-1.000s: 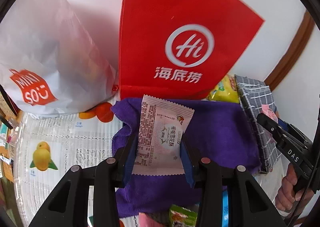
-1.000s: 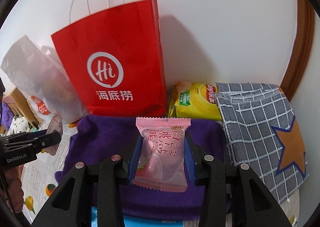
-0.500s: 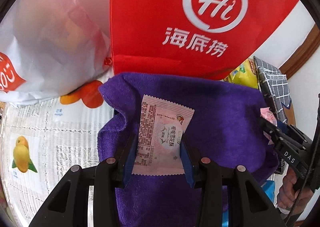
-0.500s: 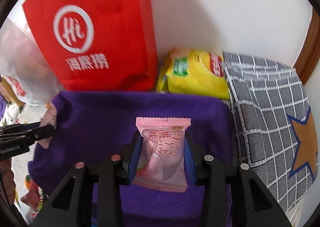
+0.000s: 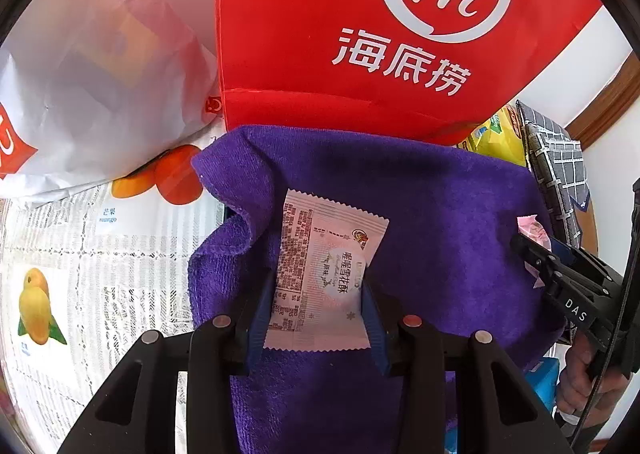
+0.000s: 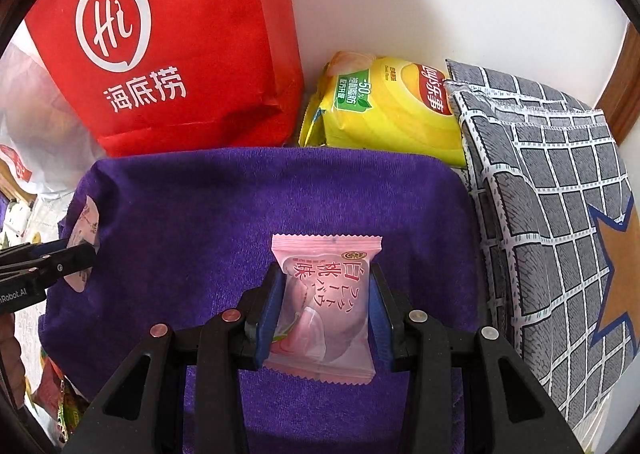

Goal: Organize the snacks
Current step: 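Open both grippers to drop the packets onto the purple towel, then grasp the pink bear-print packet with the right gripper while the left gripper moves to the pile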

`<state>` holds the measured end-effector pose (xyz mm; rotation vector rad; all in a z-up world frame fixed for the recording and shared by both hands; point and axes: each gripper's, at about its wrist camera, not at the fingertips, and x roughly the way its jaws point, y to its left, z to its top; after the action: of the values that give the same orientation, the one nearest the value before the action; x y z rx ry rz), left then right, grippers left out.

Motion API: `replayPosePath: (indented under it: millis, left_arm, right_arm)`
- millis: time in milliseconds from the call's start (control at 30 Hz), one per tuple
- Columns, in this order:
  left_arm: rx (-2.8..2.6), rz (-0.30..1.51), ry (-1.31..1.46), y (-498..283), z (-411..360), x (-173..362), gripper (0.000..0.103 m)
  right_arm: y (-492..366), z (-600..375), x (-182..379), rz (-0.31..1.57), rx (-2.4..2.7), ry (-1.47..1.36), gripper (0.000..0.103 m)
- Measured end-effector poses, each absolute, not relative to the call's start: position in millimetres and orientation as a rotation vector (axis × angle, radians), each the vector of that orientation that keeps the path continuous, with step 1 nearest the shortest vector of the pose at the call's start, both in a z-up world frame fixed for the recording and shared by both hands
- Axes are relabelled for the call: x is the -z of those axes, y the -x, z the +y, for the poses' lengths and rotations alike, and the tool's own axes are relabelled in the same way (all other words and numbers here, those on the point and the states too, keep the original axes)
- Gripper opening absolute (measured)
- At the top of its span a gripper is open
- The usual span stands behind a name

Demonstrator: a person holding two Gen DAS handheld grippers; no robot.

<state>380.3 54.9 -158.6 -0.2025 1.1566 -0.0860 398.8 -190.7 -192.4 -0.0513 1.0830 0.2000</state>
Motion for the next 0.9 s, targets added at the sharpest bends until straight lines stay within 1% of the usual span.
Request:
replayPosePath:
  millis: [100, 133, 167, 233, 300, 367, 433, 500, 533, 567, 600, 700, 900]
  left_arm:
    - [0.109, 1.15, 0.203, -377.2, 56.7, 152.8, 0.047]
    - [0.11, 1.147, 0.203, -376.8, 56.3, 150.3, 0.055]
    - [0.109, 1.14, 0.205, -375.6, 55.6, 147.3, 0.061]
    - [0.109, 1.122, 0.213, -370.1, 56.0, 139.4, 0.063]
    - [0.114, 1.119, 0.215, -363.6, 55.7, 132.2, 0.066]
    - [0.109, 1.116, 0.202, -355.7, 55.8, 125.1, 0.069]
    - [0.094, 1.117, 0.159, -345.5, 55.9, 116.8, 0.069]
    - [0.064, 1.106, 0.139, -334.2, 58.6, 106.2, 0.07]
    - [0.057, 1.092, 0.142, -327.7, 60.5, 101.1, 0.074]
    - [0.054, 1.075, 0.15, -319.6, 62.8, 94.9, 0.078]
    - [0.055, 1.065, 0.155, -314.8, 64.2, 91.9, 0.079]
    - [0.05, 1.057, 0.168, -295.8, 69.0, 82.5, 0.08]
    - [0.037, 1.033, 0.141, -252.9, 76.1, 72.7, 0.081]
  right_arm:
    - [-395.6, -191.0, 188.1, 1.075, -0.19, 0.06, 0.043]
    - [-396.0, -191.6, 185.8, 1.076, -0.188, 0.061, 0.049]
    - [-395.0, -190.2, 183.1, 1.078, -0.185, 0.061, 0.06]
    - [-389.4, -188.3, 172.7, 1.064, -0.179, 0.056, 0.069]
    - [-382.5, -186.5, 160.1, 1.031, -0.173, 0.058, 0.071]
    - [-375.6, -184.4, 149.1, 1.016, -0.165, 0.074, 0.082]
    - [-365.0, -181.7, 136.3, 0.977, -0.157, 0.092, 0.083]
    - [-353.1, -179.0, 126.7, 0.962, -0.133, 0.108, 0.088]
    - [-347.9, -175.9, 122.6, 0.963, -0.109, 0.129, 0.09]
    - [-345.5, -172.6, 119.9, 0.968, -0.079, 0.154, 0.091]
    - [-337.7, -170.2, 115.1, 0.97, -0.04, 0.192, 0.091]
    - [-316.8, -167.0, 103.4, 0.937, -0.044, 0.224, 0.091]
    - [-272.2, -167.4, 81.2, 0.868, -0.103, 0.181, 0.09]
